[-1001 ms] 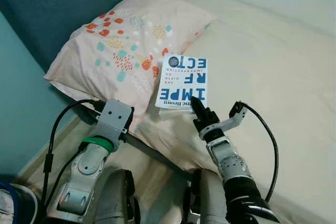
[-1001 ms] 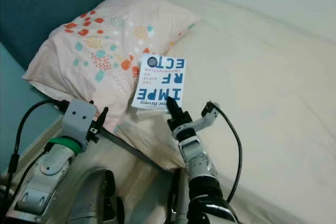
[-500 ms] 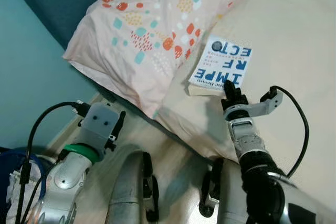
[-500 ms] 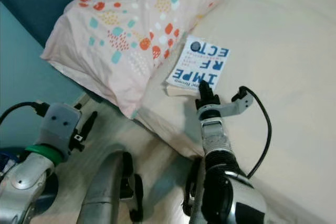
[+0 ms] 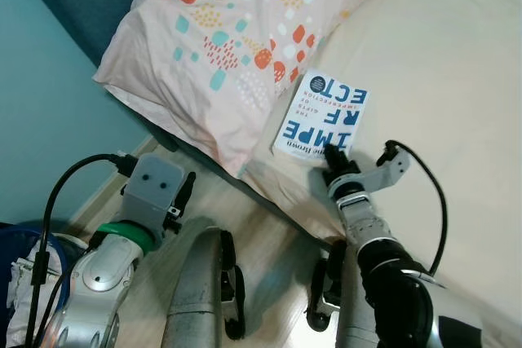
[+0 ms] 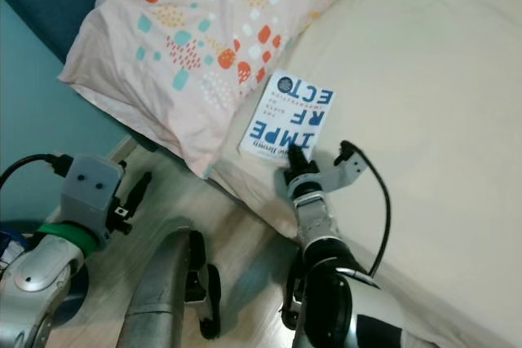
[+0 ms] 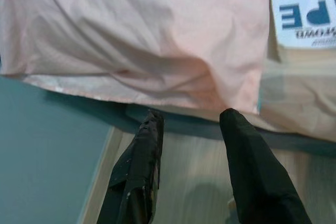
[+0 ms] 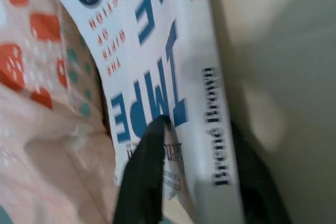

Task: Clean up the room

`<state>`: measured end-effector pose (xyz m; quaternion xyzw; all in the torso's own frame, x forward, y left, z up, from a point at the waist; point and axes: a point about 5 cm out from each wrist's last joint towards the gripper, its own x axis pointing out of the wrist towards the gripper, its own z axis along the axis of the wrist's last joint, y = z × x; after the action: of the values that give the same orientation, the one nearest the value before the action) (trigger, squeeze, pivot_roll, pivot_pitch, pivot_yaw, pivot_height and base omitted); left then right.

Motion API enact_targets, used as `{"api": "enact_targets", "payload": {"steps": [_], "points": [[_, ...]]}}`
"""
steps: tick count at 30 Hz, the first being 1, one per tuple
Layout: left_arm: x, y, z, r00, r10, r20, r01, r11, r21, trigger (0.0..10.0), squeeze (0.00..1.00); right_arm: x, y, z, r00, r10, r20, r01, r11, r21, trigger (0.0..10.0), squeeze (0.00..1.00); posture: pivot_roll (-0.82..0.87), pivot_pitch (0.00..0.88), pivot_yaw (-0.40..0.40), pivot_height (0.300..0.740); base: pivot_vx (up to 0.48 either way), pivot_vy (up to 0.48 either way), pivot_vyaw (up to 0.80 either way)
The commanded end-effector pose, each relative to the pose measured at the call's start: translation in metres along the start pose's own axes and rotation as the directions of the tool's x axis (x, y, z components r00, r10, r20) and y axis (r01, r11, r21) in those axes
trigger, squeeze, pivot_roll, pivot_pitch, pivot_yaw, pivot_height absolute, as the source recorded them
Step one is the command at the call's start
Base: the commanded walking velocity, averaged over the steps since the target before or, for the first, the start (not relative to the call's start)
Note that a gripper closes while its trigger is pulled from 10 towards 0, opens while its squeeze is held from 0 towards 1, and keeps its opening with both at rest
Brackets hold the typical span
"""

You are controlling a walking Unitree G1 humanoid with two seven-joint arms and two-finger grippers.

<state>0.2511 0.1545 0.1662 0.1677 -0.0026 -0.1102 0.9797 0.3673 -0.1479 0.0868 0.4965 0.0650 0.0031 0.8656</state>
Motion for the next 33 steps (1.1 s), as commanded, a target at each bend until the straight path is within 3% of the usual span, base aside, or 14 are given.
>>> {"api": "enact_targets", "payload": {"steps": [1,2,3,4,7,13,14,17,23,27,29,30,31,33], "points": [[-0.001,-0.002,-0.006,0.999,0.001,-0.034,-0.001,1.000,-0.006,10.0,0.00,-0.006,-0.012,-0.010,0.997,-0.047,-0.059,0.048,0.999,0.007,10.0,1.00,0.23,0.331,0.127,0.605,0.000,0.000,0.00],[0.002,-0.003,-0.006,1.000,0.002,-0.028,-0.002,1.000,-0.011,10.0,0.00,-0.004,-0.009,-0.009,0.996,-0.027,-0.079,0.027,1.000,-0.009,10.0,0.72,0.22,0.319,0.116,0.605,0.000,0.000,0.00],[0.002,-0.003,-0.006,1.000,0.002,-0.028,-0.002,1.000,-0.011,10.0,0.00,-0.004,-0.009,-0.009,0.996,-0.027,-0.079,0.027,1.000,-0.009,10.0,0.72,0.22,0.319,0.116,0.605,0.000,0.000,0.00],[0.005,-0.004,-0.005,1.000,0.003,-0.022,-0.004,1.000,-0.017,10.0,0.00,-0.003,-0.007,-0.010,0.994,-0.002,-0.108,-0.001,1.000,-0.030,10.0,0.00,0.21,0.309,0.106,0.605,0.000,0.000,0.00],[0.011,-0.007,-0.003,1.000,0.010,-0.010,-0.010,0.999,-0.030,10.0,0.00,-0.004,-0.004,-0.015,0.981,0.048,-0.187,-0.069,0.992,-0.109,10.0,0.00,0.19,0.289,0.090,0.605,0.000,0.000,0.00],[0.017,-0.010,-0.002,1.000,0.014,0.000,-0.014,0.999,-0.044,10.0,0.00,-0.008,-0.007,-0.014,0.970,0.093,-0.224,-0.123,0.985,-0.122,10.0,0.00,0.17,0.259,0.070,0.605,0.000,0.000,0.00],[0.021,-0.012,-0.002,1.000,0.015,0.011,-0.014,0.999,-0.053,10.0,0.00,-0.019,-0.020,-0.016,0.938,0.158,-0.308,-0.216,0.962,-0.166,10.0,0.00,0.14,0.227,0.055,0.605,0.000,0.000,0.00],[0.026,-0.013,-0.002,1.000,0.014,0.021,-0.013,0.998,-0.059,10.0,0.00,-0.032,-0.035,-0.016,0.915,0.176,-0.363,-0.257,0.948,-0.190,10.0,0.00,0.12,0.213,0.050,0.605,0.000,0.000,0.00],[0.032,-0.015,-0.001,0.999,0.010,0.036,-0.007,0.998,-0.062,10.0,0.00,-0.053,-0.060,0.002,0.943,0.125,-0.308,-0.189,0.964,-0.189,10.0,0.00,0.08,0.175,0.044,0.605,0.000,0.000,0.00],[0.037,-0.016,-0.001,0.999,0.006,0.045,-0.003,0.998,-0.064,10.0,0.00,-0.068,-0.066,0.004,0.942,0.134,-0.307,-0.192,0.967,-0.166,10.0,0.00,0.07,0.161,0.044,0.605,0.000,0.000,0.00],[0.041,-0.018,0.000,0.998,0.002,0.057,0.001,0.998,-0.064,10.0,0.00,-0.085,-0.065,-0.004,0.919,0.170,-0.355,-0.251,0.948,-0.194,10.0,0.00,0.06,0.148,0.042,0.605,0.000,0.000,0.00],[0.041,-0.018,0.000,0.998,0.002,0.057,0.001,0.998,-0.064,10.0,0.00,-0.085,-0.065,-0.004,0.919,0.170,-0.355,-0.251,0.948,-0.194,10.0,0.00,0.06,0.148,0.042,0.605,0.000,0.000,0.00],[0.044,-0.018,0.002,0.998,0.003,0.068,0.001,0.998,-0.066,10.0,0.00,-0.096,-0.052,-0.008,0.889,0.246,-0.386,-0.377,0.871,-0.314,10.0,0.00,0.06,0.133,0.041,0.605,0.000,0.000,0.00],[0.044,-0.018,0.002,0.998,0.003,0.068,0.001,0.998,-0.066,10.0,0.00,-0.096,-0.052,-0.008,0.889,0.246,-0.386,-0.377,0.871,-0.314,10.0,0.00,0.06,0.133,0.041,0.605,0.000,0.000,0.00]]}}
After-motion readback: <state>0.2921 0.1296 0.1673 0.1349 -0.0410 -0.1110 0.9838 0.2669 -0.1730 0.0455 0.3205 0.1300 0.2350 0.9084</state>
